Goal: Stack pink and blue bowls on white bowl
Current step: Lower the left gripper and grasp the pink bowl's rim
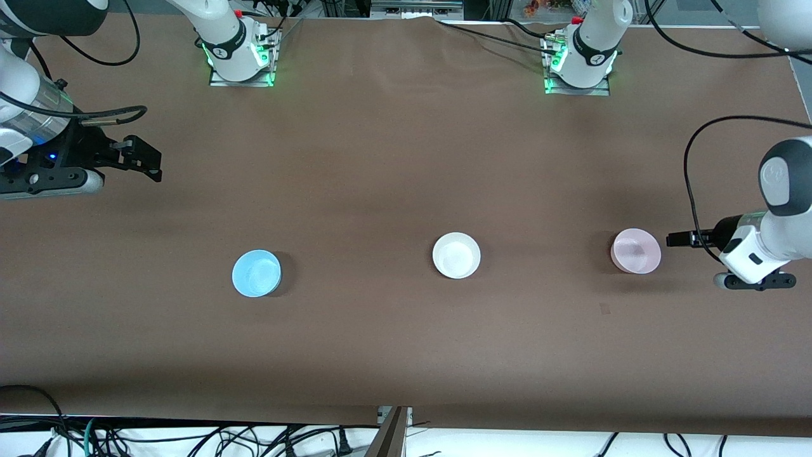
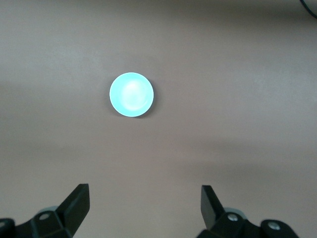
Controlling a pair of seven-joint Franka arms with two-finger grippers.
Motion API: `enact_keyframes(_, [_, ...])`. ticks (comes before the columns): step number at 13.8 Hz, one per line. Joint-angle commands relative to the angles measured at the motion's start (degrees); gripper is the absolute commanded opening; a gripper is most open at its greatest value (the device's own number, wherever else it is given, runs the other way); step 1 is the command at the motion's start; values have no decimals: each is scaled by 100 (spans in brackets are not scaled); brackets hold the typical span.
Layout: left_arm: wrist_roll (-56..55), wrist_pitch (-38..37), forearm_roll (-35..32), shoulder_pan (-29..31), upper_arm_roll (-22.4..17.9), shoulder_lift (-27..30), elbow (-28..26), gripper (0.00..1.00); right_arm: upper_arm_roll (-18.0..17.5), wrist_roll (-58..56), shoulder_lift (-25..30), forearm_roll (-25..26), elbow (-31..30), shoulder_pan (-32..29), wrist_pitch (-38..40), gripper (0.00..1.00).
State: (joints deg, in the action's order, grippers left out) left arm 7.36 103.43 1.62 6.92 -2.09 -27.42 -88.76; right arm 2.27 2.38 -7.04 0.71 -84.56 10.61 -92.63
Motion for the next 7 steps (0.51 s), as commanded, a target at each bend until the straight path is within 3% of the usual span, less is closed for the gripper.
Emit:
enact_keyframes(1, [720,571,426,134,-63,-254,-211,100,-78,-9,36,44,27,3,-1,100])
enact_keyframes(7, [1767,1669,1242,249,-387,-519,-1045,100,-78,-1,36,35,28,3,-9,100])
